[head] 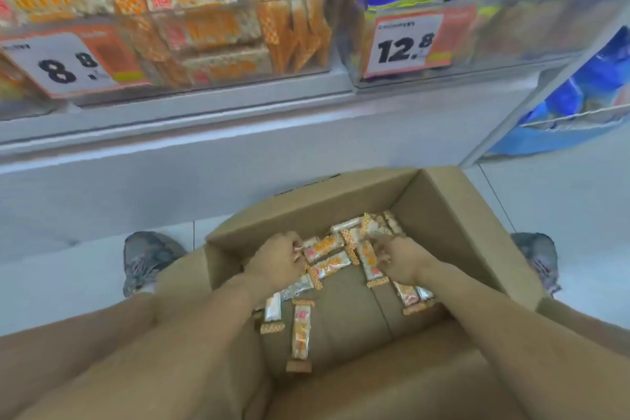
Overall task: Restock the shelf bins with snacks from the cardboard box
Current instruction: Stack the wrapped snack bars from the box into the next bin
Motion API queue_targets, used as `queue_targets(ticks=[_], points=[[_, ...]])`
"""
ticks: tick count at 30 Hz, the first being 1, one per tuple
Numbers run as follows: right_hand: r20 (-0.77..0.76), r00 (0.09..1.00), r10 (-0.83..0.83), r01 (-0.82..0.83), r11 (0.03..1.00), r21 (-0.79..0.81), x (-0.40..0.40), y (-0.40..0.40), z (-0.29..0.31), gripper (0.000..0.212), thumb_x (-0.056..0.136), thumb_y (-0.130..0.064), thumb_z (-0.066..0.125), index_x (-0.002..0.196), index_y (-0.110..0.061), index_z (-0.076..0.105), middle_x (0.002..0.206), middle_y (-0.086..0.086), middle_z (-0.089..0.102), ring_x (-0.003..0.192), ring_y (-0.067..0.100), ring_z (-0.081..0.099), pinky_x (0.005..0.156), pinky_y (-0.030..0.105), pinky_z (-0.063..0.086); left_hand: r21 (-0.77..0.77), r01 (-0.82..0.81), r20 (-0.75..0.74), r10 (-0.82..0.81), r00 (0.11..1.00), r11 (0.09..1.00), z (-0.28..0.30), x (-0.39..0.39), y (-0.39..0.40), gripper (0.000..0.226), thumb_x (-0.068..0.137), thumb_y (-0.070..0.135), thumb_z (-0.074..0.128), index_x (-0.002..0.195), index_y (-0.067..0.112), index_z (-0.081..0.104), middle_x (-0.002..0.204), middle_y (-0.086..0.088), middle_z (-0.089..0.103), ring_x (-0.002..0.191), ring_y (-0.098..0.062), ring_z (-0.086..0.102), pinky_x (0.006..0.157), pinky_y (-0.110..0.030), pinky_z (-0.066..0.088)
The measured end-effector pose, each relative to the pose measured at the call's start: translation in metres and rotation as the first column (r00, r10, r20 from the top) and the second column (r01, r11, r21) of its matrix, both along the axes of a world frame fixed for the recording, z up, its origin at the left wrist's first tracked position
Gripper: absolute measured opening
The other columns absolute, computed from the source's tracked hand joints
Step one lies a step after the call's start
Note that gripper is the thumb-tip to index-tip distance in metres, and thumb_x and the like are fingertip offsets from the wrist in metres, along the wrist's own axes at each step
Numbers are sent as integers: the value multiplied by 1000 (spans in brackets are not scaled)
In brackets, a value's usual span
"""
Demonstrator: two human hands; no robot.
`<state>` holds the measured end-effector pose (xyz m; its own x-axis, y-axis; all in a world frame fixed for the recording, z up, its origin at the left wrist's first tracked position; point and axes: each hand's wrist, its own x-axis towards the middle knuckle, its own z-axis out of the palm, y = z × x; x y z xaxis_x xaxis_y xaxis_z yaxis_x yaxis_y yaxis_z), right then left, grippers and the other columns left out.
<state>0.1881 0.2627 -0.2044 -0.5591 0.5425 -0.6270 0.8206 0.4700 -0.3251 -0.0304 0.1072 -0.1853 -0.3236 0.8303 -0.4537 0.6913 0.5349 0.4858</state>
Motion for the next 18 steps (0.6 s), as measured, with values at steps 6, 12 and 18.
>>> queue_targets(ticks=[6, 12, 18], points=[[10, 979, -205, 205, 977, -52, 26, -8, -60, 57, 92, -27, 58, 147, -27, 40, 133, 12, 61, 132, 32, 48, 103, 34, 44, -121, -102, -155, 83, 984, 987, -99, 40, -51, 54, 87, 31, 65, 139, 24, 50, 139, 0, 46, 130, -26, 38, 112, -39, 31], [-98, 863, -495, 487, 868, -96, -7, -41, -97, 63, 82, -37, 67, 138, -16, 46, 126, 15, 62, 119, 35, 59, 91, 35, 49, -129, 21, -257, -54, 965, 991, -120, 64, -34, 59, 87, 34, 67, 141, 24, 45, 139, 3, 43, 127, -22, 37, 106, -34, 34], [-35, 712, -701, 696, 711, -101, -30, -55, -117, 72, 84, -43, 74, 136, 0, 48, 107, 11, 70, 103, 21, 65, 66, 22, 46, -181, 46, -258, -92, 962, 982, -135, 65, -27, 44, 87, 16, 68, 129, 17, 53, 129, -2, 55, 124, -21, 45, 104, -30, 37]])
